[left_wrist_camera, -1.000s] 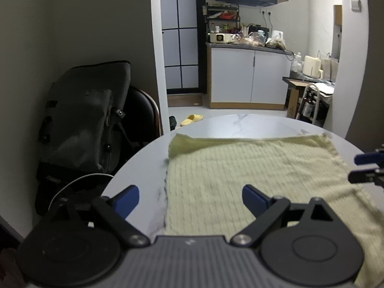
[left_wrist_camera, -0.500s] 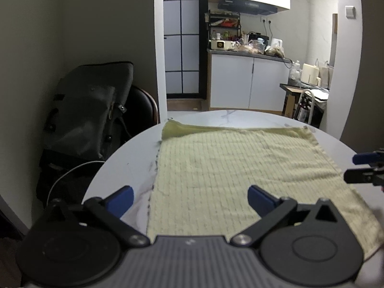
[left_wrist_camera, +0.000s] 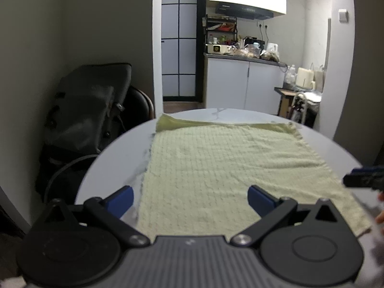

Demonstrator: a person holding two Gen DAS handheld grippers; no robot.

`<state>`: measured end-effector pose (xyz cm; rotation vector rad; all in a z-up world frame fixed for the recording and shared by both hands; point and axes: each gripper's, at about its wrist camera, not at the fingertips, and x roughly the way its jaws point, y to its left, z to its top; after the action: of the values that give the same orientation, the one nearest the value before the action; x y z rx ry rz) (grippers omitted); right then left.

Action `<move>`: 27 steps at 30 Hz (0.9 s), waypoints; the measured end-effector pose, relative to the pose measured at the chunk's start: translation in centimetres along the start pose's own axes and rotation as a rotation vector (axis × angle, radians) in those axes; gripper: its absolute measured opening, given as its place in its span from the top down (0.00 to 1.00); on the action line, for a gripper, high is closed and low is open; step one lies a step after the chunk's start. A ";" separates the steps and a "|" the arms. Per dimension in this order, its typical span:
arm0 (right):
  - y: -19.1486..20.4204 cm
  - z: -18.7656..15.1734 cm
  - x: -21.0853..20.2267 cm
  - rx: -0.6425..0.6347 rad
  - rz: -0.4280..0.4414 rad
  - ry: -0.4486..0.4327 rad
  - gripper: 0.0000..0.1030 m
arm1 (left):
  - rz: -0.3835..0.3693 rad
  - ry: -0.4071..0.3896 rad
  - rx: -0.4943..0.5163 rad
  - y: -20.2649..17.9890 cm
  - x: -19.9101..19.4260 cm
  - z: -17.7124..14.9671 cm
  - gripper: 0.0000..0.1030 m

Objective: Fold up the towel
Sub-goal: 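Move both grippers over the spread yellow towel toward one of its edges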

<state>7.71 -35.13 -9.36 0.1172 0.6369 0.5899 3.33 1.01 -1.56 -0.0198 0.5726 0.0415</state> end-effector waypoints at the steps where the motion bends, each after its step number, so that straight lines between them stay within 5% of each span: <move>1: 0.2 -0.2 -0.2 -0.004 -0.006 -0.005 0.01 | 0.007 -0.004 0.011 -0.1 -0.2 -0.2 0.00; 13: 3.1 -2.4 -2.7 -0.075 -0.077 -0.044 0.01 | 0.009 -0.016 0.027 0.0 -2.3 -2.4 0.00; 27: 4.3 -3.8 -4.9 -0.080 -0.044 -0.026 0.01 | -0.032 -0.007 0.042 -0.1 -3.6 -4.0 0.00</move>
<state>0.16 -34.56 -8.65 0.0356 0.5887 0.5702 -1.86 0.69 -3.00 0.0121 0.5662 -0.0015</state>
